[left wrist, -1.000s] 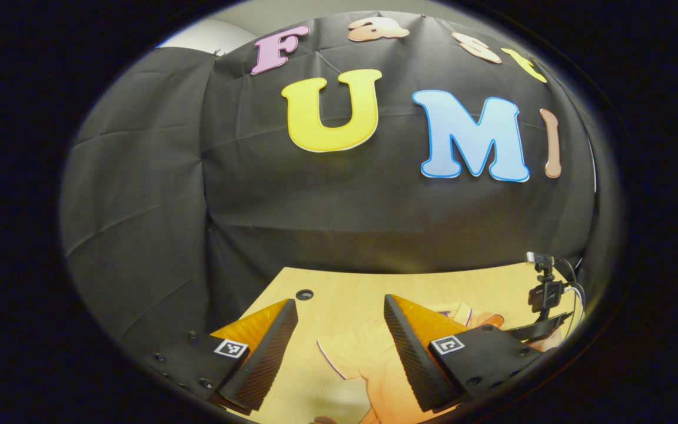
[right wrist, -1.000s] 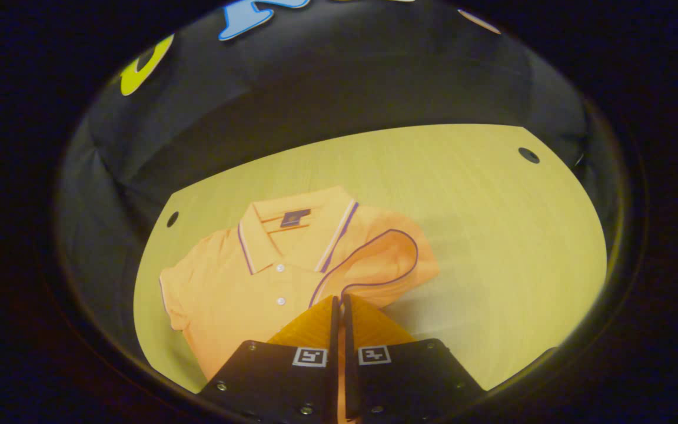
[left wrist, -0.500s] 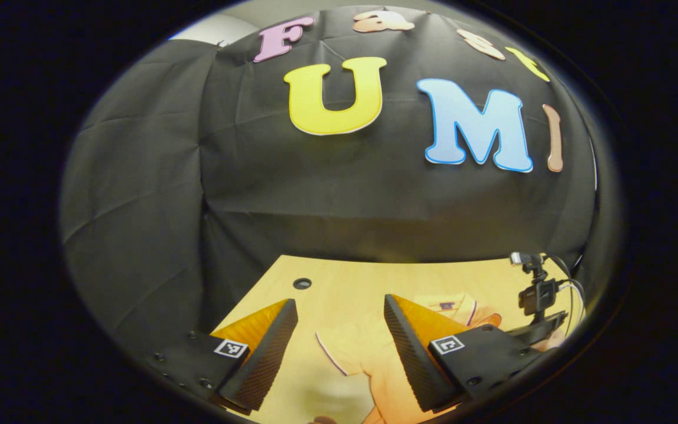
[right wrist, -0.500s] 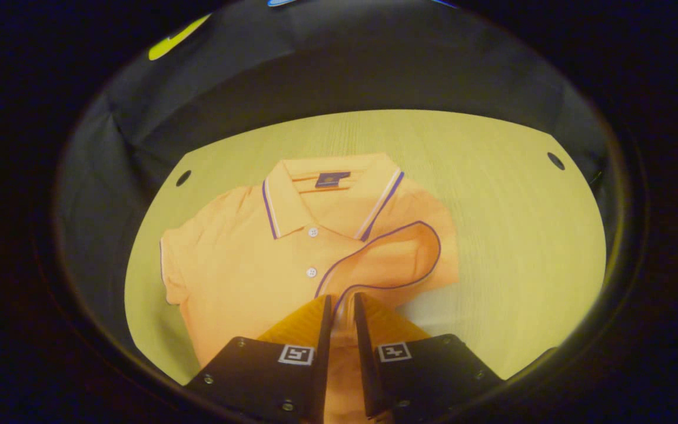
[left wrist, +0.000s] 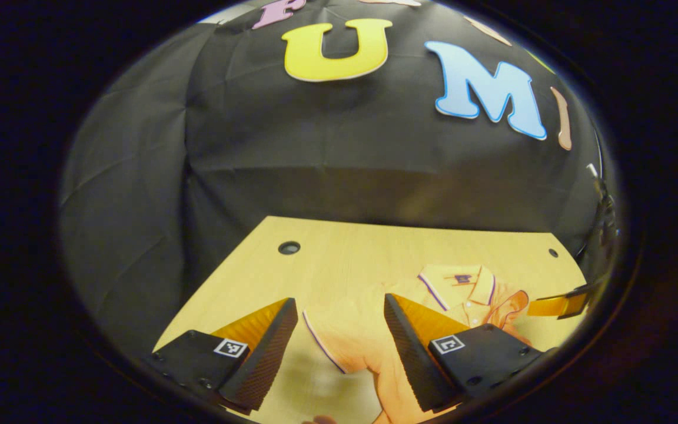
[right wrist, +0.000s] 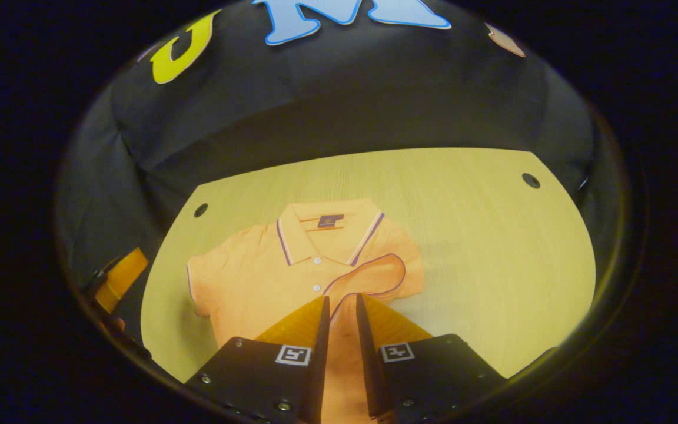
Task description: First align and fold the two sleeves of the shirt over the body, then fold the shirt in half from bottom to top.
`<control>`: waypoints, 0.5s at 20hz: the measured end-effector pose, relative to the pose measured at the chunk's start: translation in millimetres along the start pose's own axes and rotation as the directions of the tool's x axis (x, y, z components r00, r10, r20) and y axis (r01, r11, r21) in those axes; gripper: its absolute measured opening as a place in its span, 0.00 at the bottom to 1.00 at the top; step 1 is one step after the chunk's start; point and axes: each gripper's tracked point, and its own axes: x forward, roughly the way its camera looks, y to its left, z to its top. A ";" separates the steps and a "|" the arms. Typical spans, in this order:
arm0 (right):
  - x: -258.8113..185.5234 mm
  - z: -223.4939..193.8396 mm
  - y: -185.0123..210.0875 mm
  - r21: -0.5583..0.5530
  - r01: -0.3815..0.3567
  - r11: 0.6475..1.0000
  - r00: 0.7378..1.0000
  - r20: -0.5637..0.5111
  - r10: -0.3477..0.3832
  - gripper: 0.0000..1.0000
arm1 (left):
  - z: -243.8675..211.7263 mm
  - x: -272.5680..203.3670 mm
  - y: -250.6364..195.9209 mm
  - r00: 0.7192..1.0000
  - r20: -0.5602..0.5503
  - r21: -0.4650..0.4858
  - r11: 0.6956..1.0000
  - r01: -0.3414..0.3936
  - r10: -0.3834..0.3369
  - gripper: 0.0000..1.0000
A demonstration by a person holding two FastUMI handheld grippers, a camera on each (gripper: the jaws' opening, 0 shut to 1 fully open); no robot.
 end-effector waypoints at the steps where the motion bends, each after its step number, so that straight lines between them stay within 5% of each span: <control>1: -6.3 0.5 1.2 -0.003 -0.002 1.000 1.000 0.006 0.002 0.29 | -11.7 10.7 1.9 1.000 -0.025 -0.006 1.000 -0.005 0.005 0.97; 10: -26.3 -15.7 -19.8 0.022 0.056 0.998 0.998 -0.013 -0.055 0.29 | -91.1 71.9 8.8 0.977 -0.208 -0.014 0.999 -0.042 0.038 0.97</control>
